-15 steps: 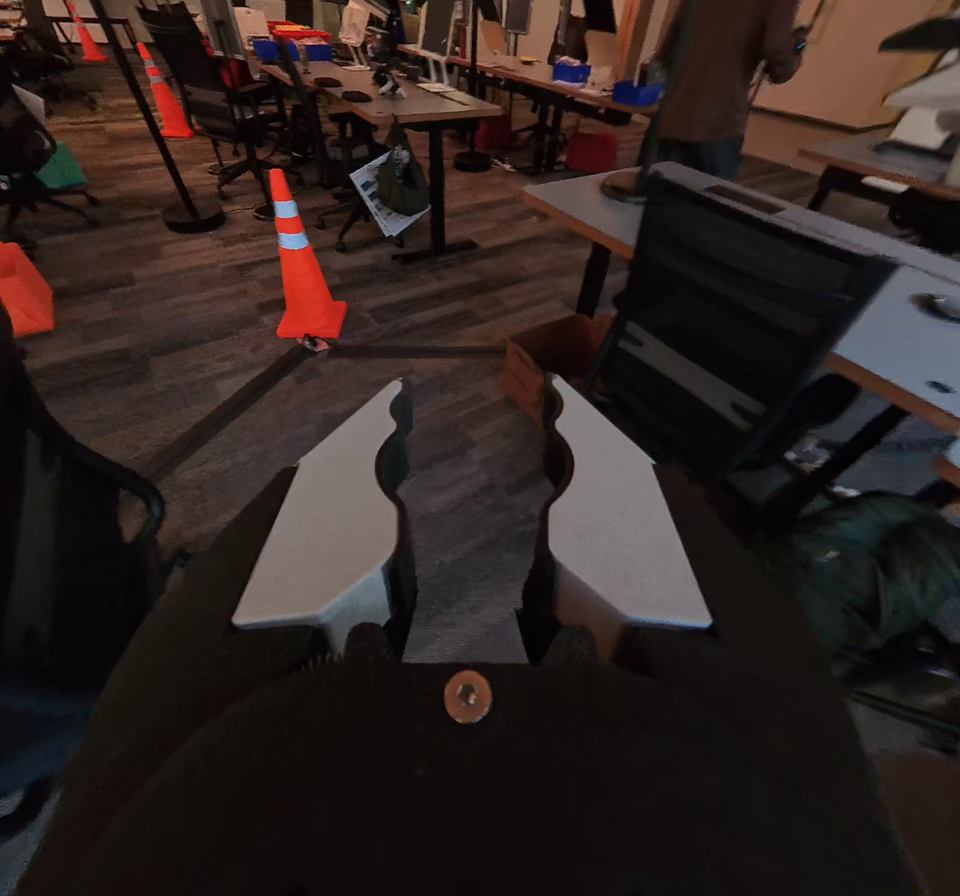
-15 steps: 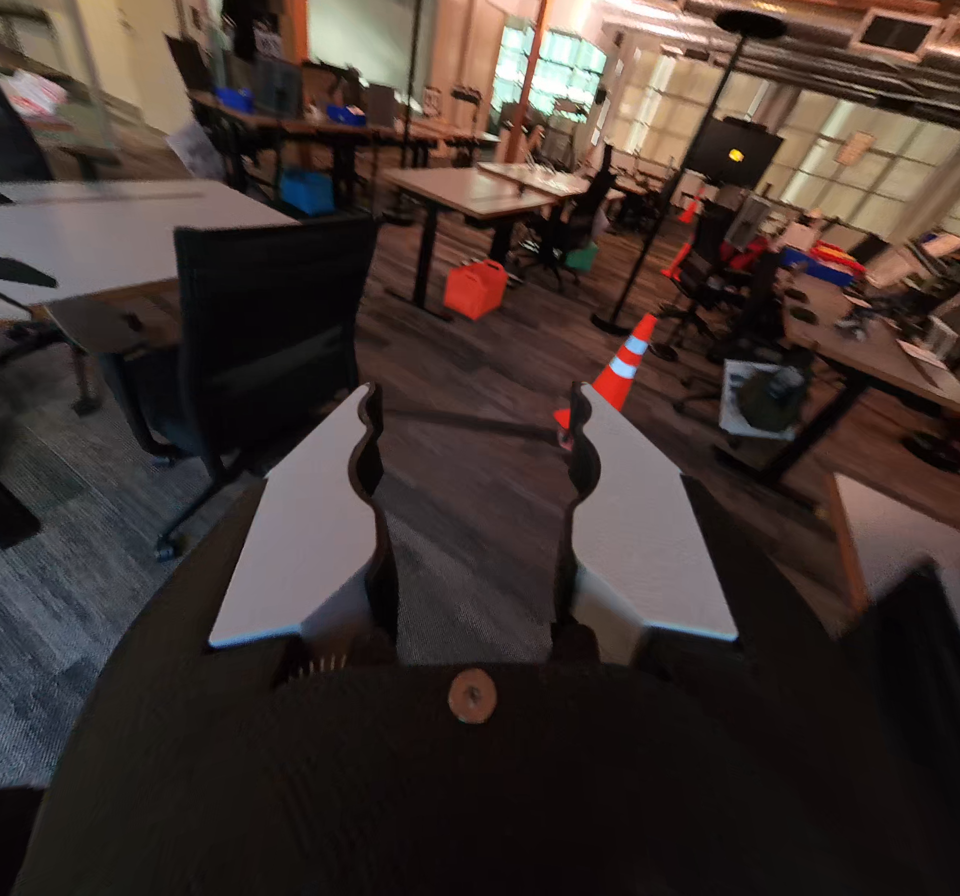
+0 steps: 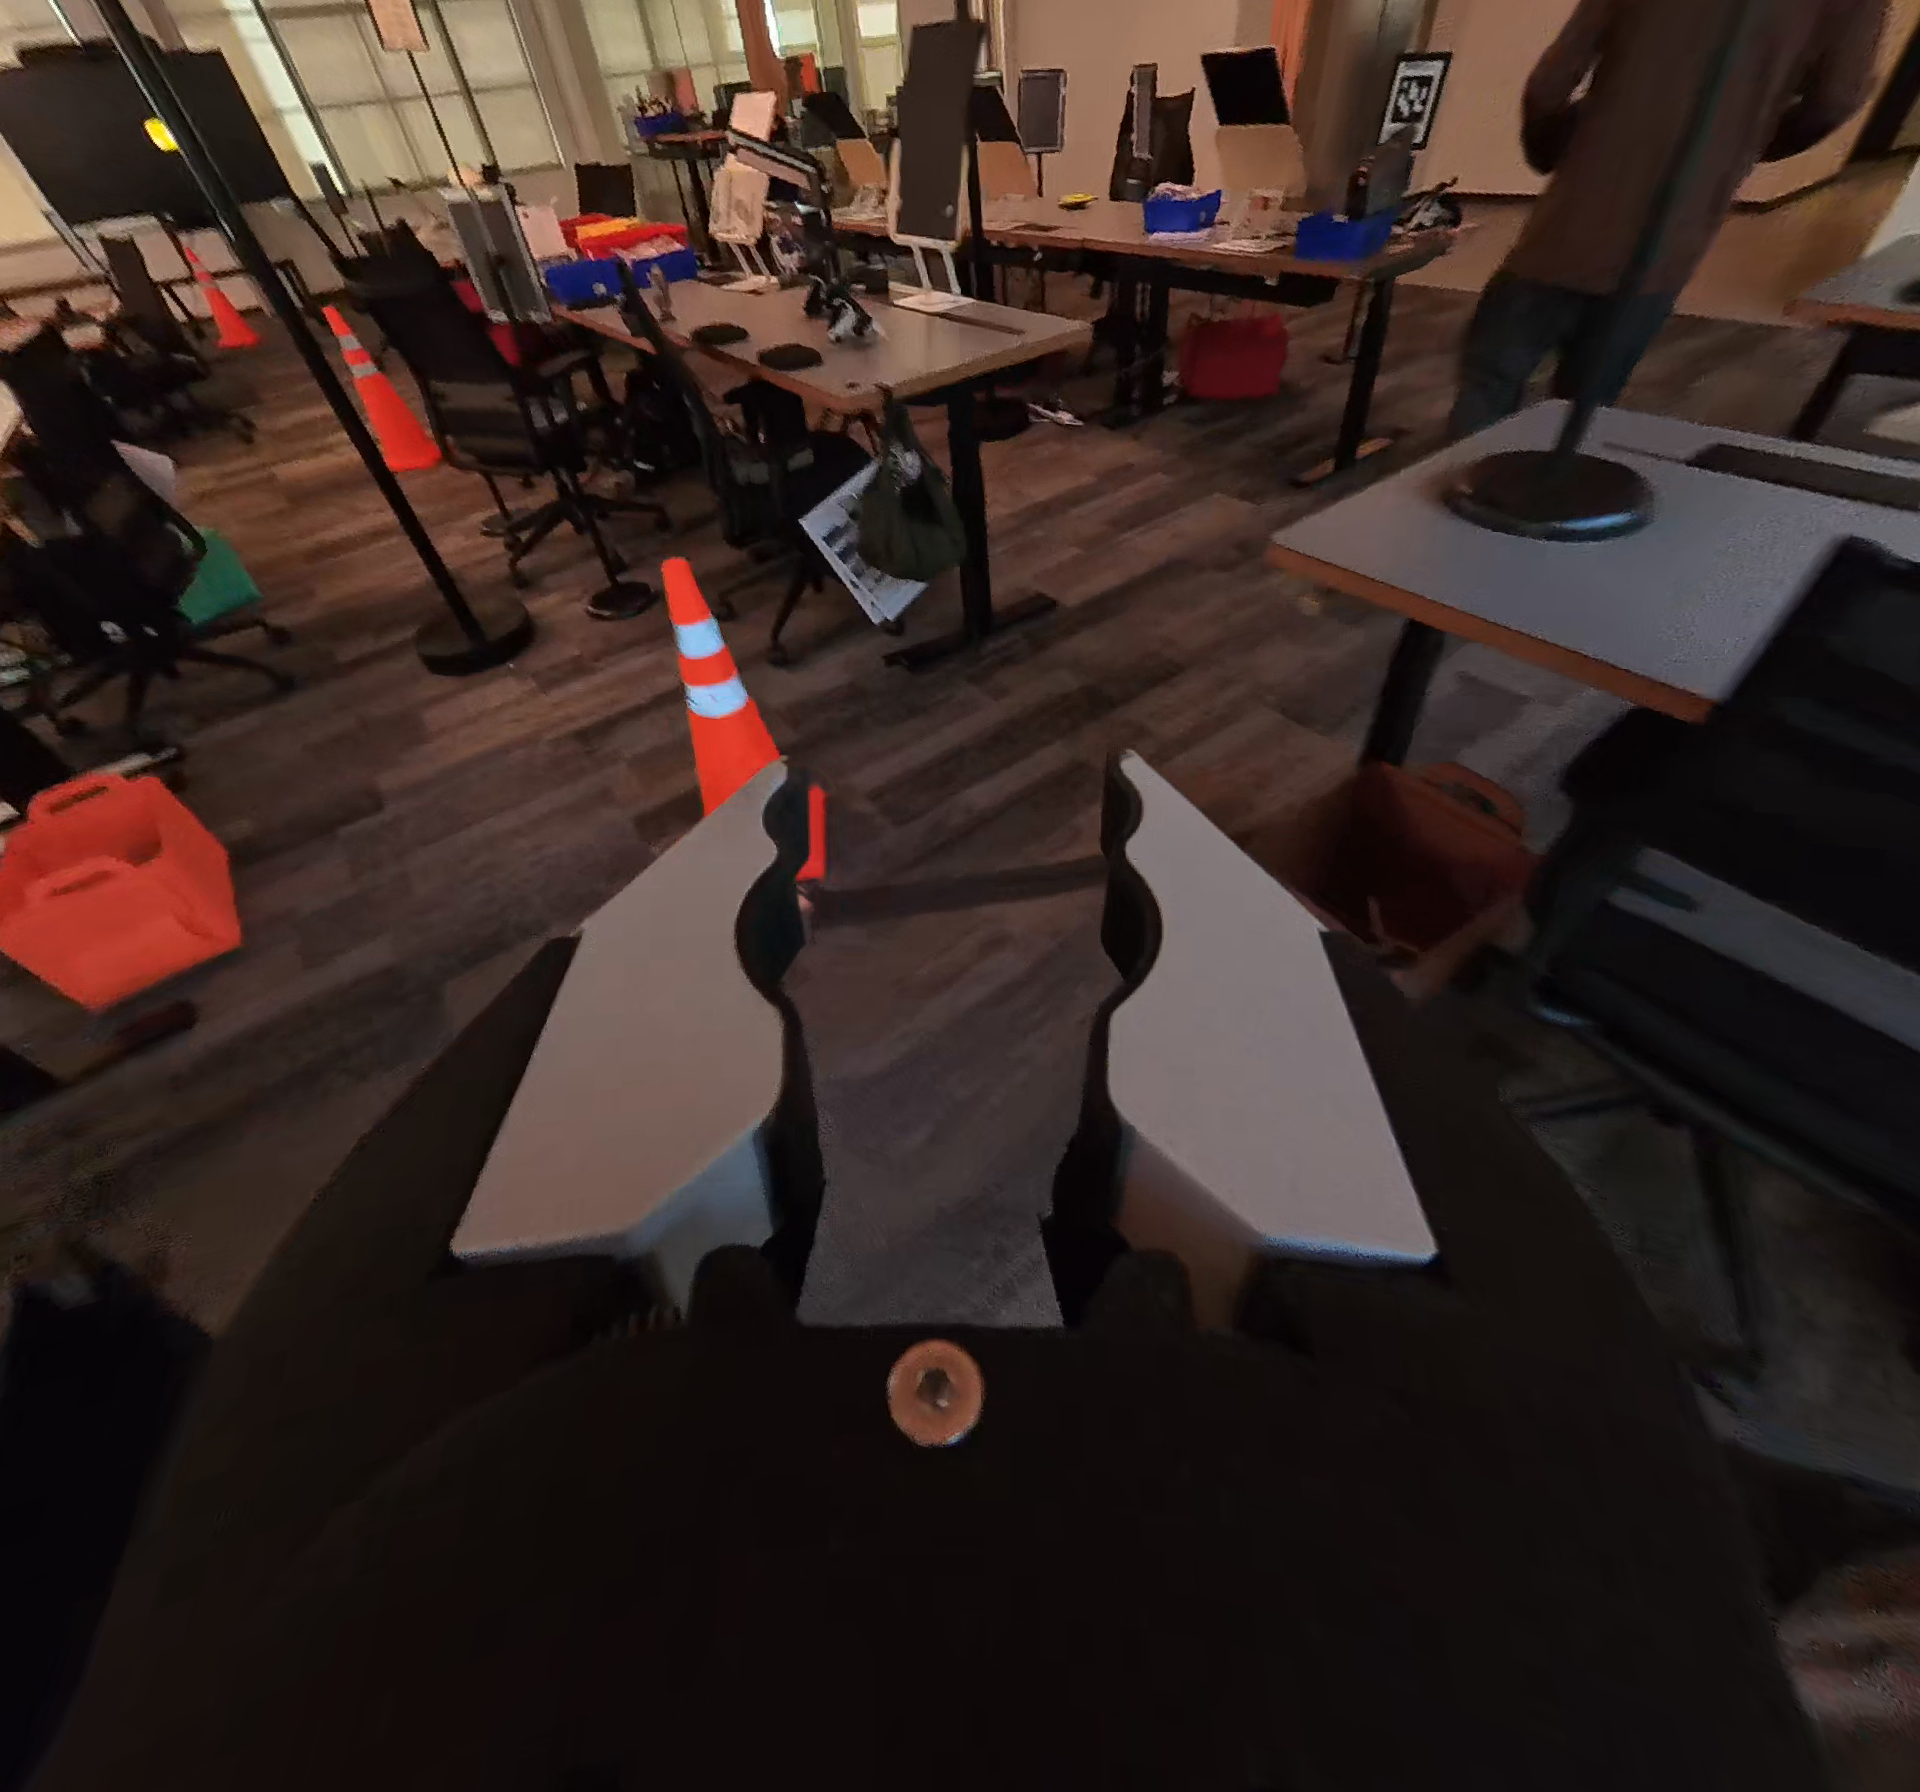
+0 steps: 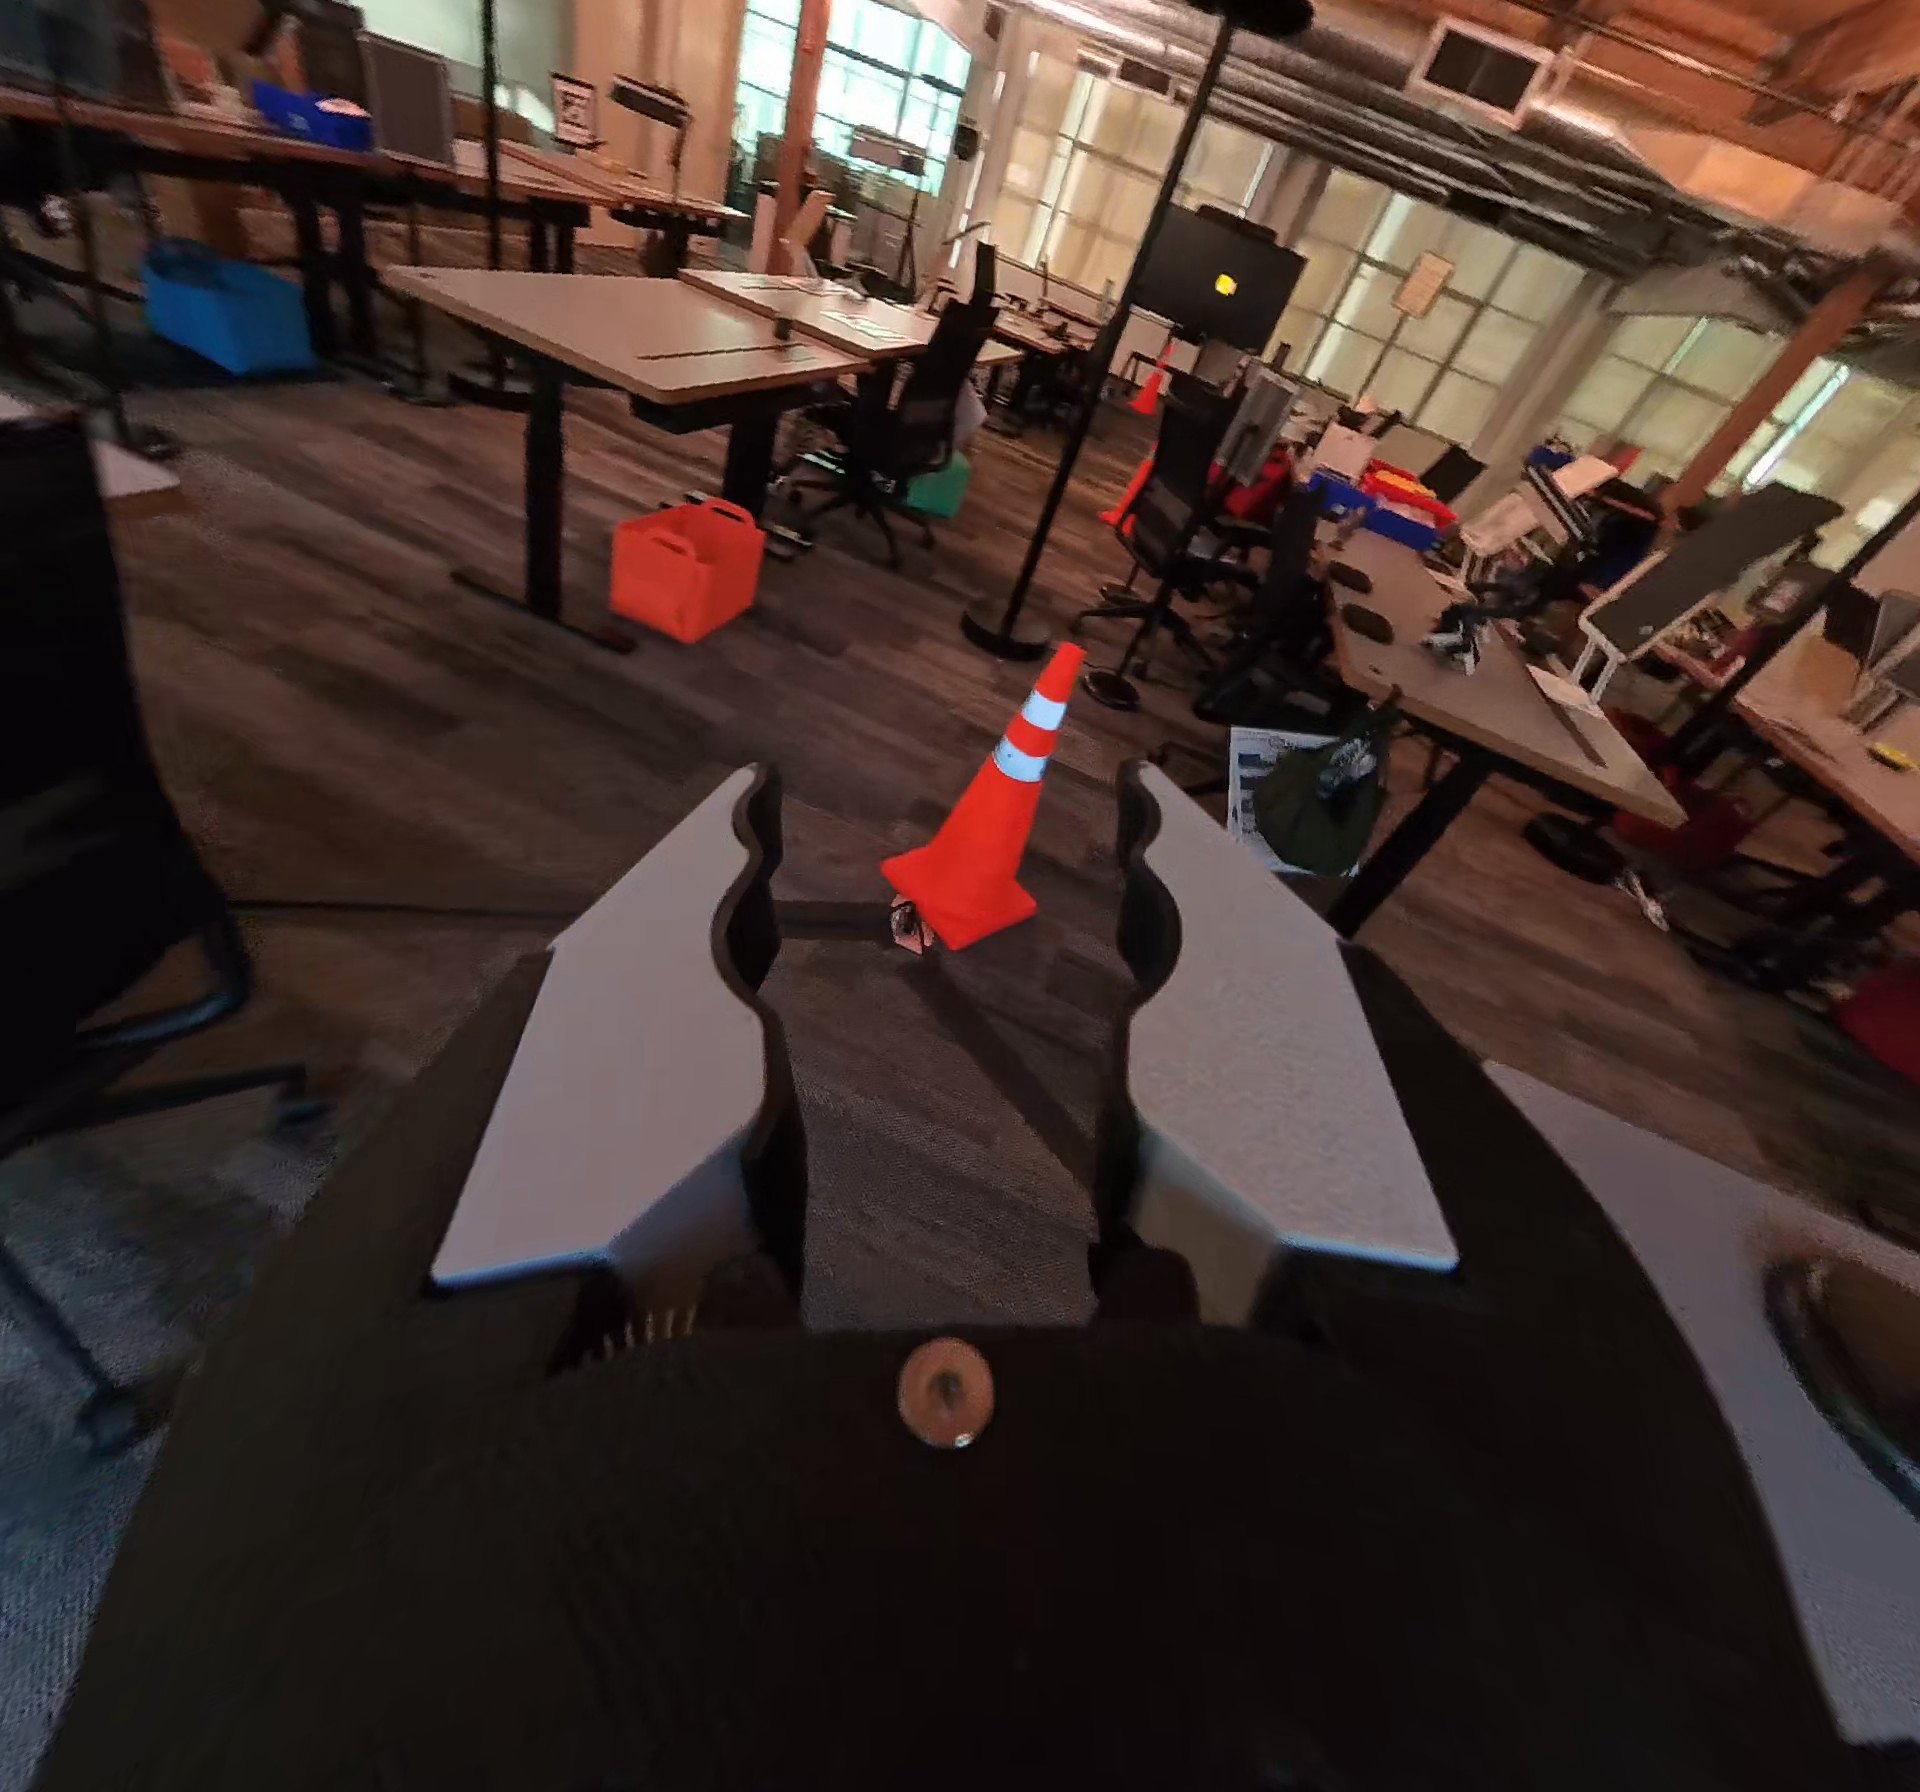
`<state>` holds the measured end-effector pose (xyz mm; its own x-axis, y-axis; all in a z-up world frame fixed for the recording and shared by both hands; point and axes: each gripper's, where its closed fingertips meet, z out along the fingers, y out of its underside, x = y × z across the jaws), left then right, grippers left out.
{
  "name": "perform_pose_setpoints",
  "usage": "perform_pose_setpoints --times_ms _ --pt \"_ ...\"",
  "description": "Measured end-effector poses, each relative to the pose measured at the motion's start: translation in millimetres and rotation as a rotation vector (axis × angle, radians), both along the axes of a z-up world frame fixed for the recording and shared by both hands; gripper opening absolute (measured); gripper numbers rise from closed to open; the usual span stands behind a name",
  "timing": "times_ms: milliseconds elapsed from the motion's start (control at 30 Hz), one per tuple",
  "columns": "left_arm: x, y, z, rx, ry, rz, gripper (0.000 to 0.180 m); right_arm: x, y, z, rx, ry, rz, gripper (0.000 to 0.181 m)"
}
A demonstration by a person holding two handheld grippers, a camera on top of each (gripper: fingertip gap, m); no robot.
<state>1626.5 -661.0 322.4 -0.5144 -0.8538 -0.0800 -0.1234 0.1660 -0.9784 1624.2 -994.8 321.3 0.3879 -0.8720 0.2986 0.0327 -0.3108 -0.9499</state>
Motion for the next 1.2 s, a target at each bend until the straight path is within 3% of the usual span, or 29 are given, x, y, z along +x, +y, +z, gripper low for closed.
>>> perform_pose_setpoints --times_ms 233,300,467,633,867,967,1200 --pt "199 11 -9 -0.065 -0.041 0.050 0.052 191 -26 -26 0.013 0.075 0.000 0.060" --pt "252 20 -14 -0.091 -0.060 0.088 0.045 261 -29 -16 0.008 0.046 0.006 0.056" --pt "365 46 -30 -0.056 0.020 0.150 0.052 425 23 26 0.169 0.032 0.194 0.053" --pt "446 92 -42 -0.123 0.016 0.264 0.052 574 101 40 0.080 0.023 0.320 0.054" --pt "603 172 -78 -0.114 0.078 0.259 0.049 755 176 6 0.180 0.007 0.295 0.052" --pt "690 199 -69 -0.129 0.102 0.206 0.049 824 199 -12 0.203 0.086 0.266 0.052" --pt "896 233 -25 -0.139 0.005 0.139 0.051 980 212 -13 0.205 0.057 0.141 0.055"
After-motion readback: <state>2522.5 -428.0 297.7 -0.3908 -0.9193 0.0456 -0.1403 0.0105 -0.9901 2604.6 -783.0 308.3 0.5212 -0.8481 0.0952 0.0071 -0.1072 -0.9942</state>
